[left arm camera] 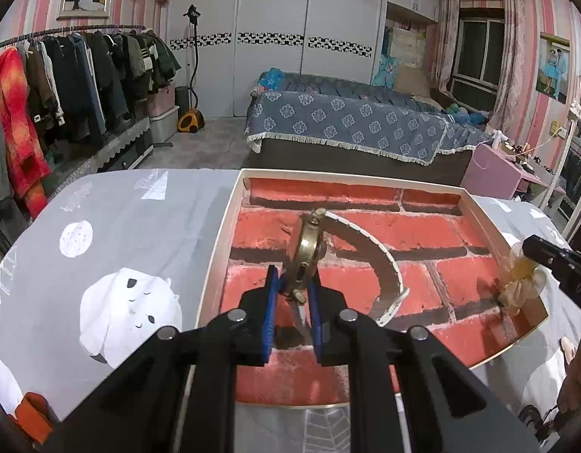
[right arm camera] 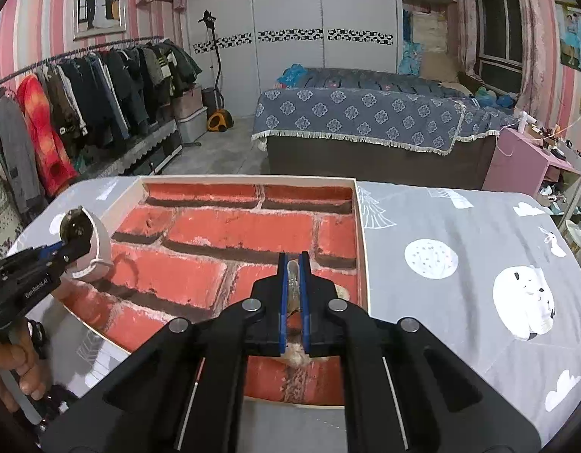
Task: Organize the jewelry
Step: 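Lower the watch and scrunchie into the red tray and open both tools, then withdraw both open tools from the tray back over the table, then grasp the rainbow claw clip with the left tool while the right tool grasps the brown braided hair tie, then carry the rainbow clip and braided hair tie over the red tray with both tools, then open both tools to drop the clip and hair tie into the tray, then grasp the orange scrunchie with the left tool while the right tool grasps the cream hat-shaped clip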
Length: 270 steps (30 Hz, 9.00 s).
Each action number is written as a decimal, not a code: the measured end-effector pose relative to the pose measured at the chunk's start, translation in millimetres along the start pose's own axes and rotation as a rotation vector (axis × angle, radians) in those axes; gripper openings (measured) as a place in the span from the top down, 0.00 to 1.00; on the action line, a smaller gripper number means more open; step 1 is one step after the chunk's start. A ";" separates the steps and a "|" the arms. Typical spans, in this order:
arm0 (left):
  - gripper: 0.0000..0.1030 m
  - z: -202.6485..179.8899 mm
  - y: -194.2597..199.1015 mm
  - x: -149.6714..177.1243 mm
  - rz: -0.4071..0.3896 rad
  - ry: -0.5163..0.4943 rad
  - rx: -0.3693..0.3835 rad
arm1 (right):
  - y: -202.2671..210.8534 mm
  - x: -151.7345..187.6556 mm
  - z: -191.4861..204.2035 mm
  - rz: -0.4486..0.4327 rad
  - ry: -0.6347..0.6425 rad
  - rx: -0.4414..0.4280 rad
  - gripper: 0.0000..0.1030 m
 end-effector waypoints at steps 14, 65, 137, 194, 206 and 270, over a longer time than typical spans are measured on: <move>0.78 -9.1 -21.9 17.7 0.128 -0.027 0.016 | -21.6 17.0 1.7 0.089 -0.042 -0.033 0.50; 0.38 -1.3 194.2 168.9 0.060 -0.090 -0.015 | 219.9 166.3 -64.3 -0.068 -0.095 0.056 0.23; 0.97 -18.3 208.3 104.5 -0.023 -0.070 0.010 | 206.0 108.5 -27.8 -0.027 0.003 -0.022 0.77; 0.97 -41.1 -57.2 -36.0 0.096 -0.093 0.047 | -61.3 -50.4 3.1 0.076 -0.012 -0.014 0.77; 0.97 -42.6 -79.9 -15.6 0.176 -0.102 0.041 | -82.0 -29.7 -2.8 0.167 -0.015 -0.002 0.76; 0.40 102.3 184.4 102.3 -0.004 -0.039 -0.203 | 208.5 88.5 -101.4 -0.056 -0.009 0.127 0.32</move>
Point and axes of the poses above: each gripper's, at about its wrist camera, not at the fingertips, and y roughly against the way its jaws point, z to its left, x to its underside, the point moved 8 cm from there along -y, roughly the way its jaws point, and after that the axes turned 2 degrees about -y, right-handed, at the moved point
